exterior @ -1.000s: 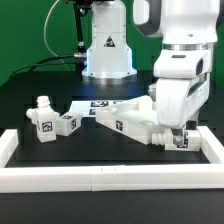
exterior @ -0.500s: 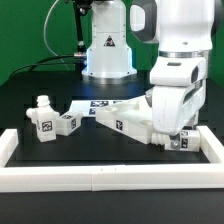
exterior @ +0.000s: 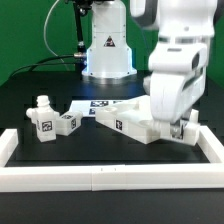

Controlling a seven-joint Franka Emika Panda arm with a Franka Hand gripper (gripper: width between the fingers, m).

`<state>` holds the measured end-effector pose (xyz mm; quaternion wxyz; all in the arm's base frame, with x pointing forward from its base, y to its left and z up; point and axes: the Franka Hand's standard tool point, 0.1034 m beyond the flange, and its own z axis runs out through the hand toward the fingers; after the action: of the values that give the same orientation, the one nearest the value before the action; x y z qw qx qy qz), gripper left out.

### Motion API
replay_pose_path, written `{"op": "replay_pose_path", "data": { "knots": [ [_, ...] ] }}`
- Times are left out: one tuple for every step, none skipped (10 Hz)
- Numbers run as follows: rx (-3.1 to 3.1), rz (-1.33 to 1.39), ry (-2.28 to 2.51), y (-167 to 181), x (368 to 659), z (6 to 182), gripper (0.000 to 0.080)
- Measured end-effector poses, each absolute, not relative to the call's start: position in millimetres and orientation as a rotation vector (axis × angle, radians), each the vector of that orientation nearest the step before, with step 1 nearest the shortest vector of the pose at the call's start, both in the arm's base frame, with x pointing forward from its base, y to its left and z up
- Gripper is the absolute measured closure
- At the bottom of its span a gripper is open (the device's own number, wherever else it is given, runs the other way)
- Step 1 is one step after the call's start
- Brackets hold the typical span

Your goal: Assemble one leg

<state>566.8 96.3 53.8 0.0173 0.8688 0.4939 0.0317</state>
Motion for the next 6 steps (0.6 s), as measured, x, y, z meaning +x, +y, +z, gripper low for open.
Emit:
{"op": "replay_pose_path", "data": {
  "knots": [
    [2.701, 0.112, 1.515, 97, 557, 67.9, 0.0518],
    [2.73, 0.111, 1.456, 95, 543, 78.8, 0.0518],
    [2.807, 0.109, 1.295, 98, 526, 92.0, 0.0518],
    [2.87, 0.1, 1.158, 110, 508, 95.8, 0.0518],
    [2.875, 0.101, 1.157, 119, 502, 92.8, 0.0517],
    [2.876, 0.113, 1.162, 115, 505, 89.2, 0.0517]
  ]
}}
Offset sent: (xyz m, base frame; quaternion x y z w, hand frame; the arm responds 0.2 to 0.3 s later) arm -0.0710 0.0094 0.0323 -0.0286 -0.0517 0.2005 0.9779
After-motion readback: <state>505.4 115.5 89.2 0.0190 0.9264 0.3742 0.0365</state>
